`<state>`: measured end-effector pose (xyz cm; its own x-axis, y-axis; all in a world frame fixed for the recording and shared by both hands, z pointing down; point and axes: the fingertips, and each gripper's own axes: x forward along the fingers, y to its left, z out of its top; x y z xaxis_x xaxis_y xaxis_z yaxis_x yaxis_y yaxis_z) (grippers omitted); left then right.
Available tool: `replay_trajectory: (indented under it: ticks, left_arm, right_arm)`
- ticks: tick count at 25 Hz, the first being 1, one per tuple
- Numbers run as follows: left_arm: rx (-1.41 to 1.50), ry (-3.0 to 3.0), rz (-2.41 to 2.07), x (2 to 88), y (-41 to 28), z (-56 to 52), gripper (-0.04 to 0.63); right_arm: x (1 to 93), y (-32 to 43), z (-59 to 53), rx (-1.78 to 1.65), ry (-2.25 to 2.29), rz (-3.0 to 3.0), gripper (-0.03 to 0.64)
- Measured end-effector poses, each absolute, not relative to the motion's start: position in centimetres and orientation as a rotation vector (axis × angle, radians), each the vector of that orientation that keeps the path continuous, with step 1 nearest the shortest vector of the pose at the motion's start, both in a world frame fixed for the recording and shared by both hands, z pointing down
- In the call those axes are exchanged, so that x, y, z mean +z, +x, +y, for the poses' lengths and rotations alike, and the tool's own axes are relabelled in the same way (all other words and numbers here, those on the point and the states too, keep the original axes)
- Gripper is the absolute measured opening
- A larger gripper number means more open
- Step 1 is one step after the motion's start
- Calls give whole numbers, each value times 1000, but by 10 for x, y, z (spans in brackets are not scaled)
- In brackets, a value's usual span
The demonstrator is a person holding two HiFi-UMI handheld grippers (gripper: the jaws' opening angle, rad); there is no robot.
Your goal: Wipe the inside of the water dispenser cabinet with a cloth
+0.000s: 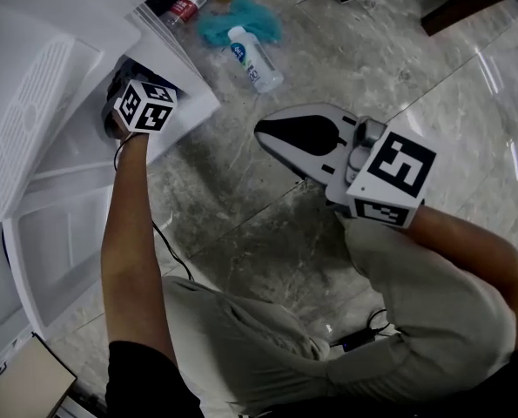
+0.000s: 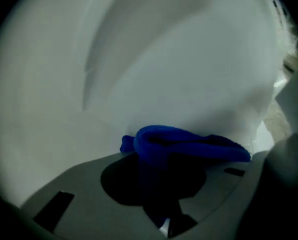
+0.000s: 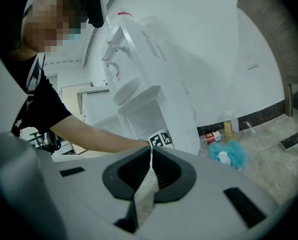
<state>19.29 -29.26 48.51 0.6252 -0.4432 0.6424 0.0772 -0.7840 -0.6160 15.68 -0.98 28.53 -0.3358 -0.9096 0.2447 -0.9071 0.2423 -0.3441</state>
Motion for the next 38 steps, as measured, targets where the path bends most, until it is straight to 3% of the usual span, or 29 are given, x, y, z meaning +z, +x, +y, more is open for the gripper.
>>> replay_trajectory:
  ticks: [6, 14, 27, 38]
  left_arm:
    - [-1144, -2312, 329, 481, 192, -289, 91]
    - [-1068, -2357, 9, 468, 146, -180, 91]
    - [-487, -2931, -191, 315, 57, -106, 91]
    - [-679, -2988, 22, 318, -65, -108, 91]
  right_arm:
    - [292, 154, 0, -697, -1827, 2490, 6]
    - [297, 137, -21, -649, -1790, 2559, 6]
    - [288, 65, -68, -269, -1606, 2939, 6]
    - [313, -11, -102, -174, -1140, 3189, 6]
